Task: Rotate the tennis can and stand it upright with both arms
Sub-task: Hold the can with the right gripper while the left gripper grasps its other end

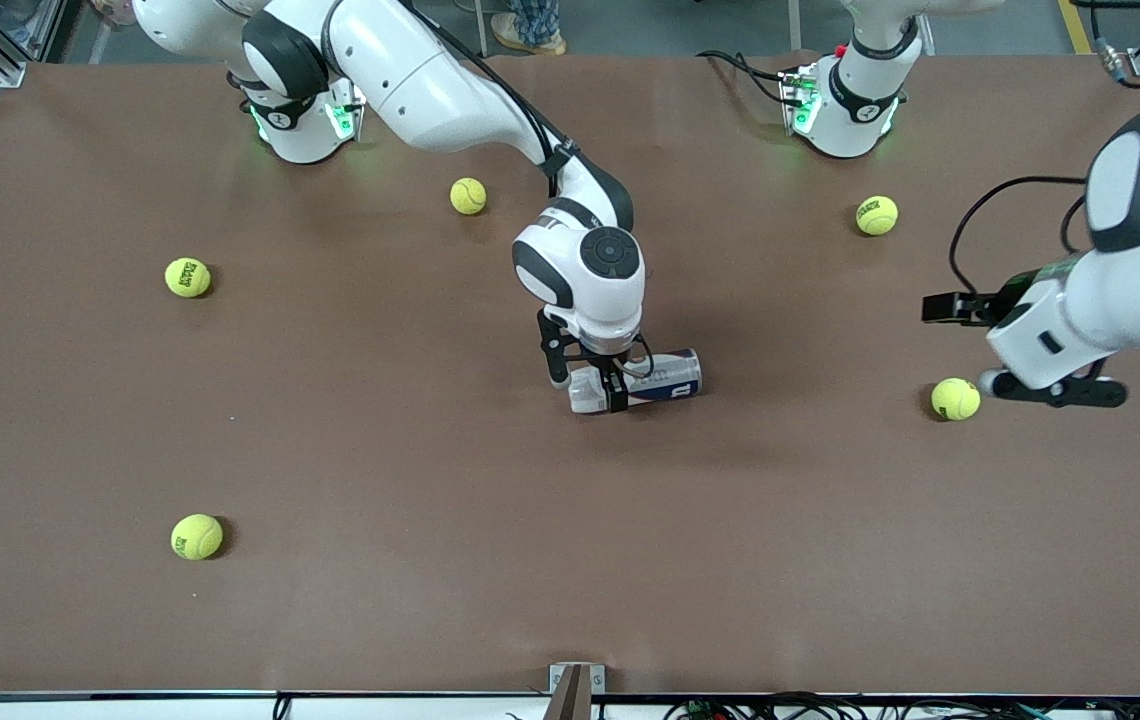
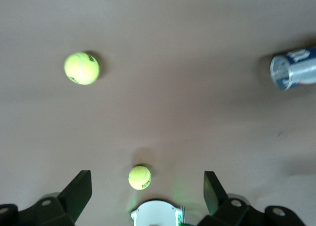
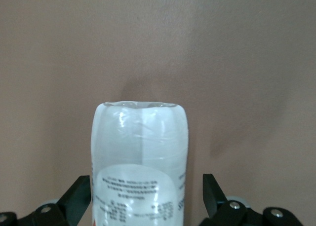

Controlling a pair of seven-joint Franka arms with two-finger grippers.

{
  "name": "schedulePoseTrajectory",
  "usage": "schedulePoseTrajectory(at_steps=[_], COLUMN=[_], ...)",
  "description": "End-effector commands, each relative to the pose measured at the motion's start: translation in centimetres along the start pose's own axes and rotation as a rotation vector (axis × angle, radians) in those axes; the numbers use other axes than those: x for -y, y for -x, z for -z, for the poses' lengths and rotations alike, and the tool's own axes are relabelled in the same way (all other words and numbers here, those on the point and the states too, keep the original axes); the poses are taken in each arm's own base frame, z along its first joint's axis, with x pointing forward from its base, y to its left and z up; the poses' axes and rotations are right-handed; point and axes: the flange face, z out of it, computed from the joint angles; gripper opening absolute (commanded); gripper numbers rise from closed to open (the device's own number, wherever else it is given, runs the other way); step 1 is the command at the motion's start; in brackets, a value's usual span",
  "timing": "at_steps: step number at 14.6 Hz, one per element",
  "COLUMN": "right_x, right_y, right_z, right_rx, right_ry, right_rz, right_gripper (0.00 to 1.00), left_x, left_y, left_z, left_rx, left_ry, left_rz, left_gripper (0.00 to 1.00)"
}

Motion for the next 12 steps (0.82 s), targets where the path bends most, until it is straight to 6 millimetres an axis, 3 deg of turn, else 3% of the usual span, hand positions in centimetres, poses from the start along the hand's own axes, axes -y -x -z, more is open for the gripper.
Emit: schedulePoseTrajectory(at_steps=[1,3,5,7,10,12], right_x=[0.0,-0.3,0.2,0.9,3.6,5.4], right_y=[0.5,0.2,-0.2,-1.2,-5.4,-9.3], right_z=[2.3,3.3,5.6,7.4,9.3,12.5], right_rx=[-0.018,-0.042,-0.053,-0.055,-0.047,-0.039], right_ry=[0.010,0.050,0.067,0.070,0.082,0.086], right_rz=[0.012,0.010,0.005,0.037,0.138,0.256], right_gripper=[1.00,1.00,1.00,1.00,1.00,1.00], left_x=[-1.6,-1.9,-1.5,-1.1,-1.9,-3.2], left_y=[-0.9,-1.7,-2.2,-2.7,-3.6,-4.0], left_z=[-2.2,-3.1,-4.3,-6.6,-10.9,-13.7], left_rx=[0.050,0.057,0.060,0.057,0.032,0.017], left_ry=[0.044,0.171,0.261,0.407,0.613,0.738], left_rz=[-0.018,-0.016,0.001,0.043,0.116,0.167], left_gripper=[1.00,1.00,1.00,1.00,1.00,1.00])
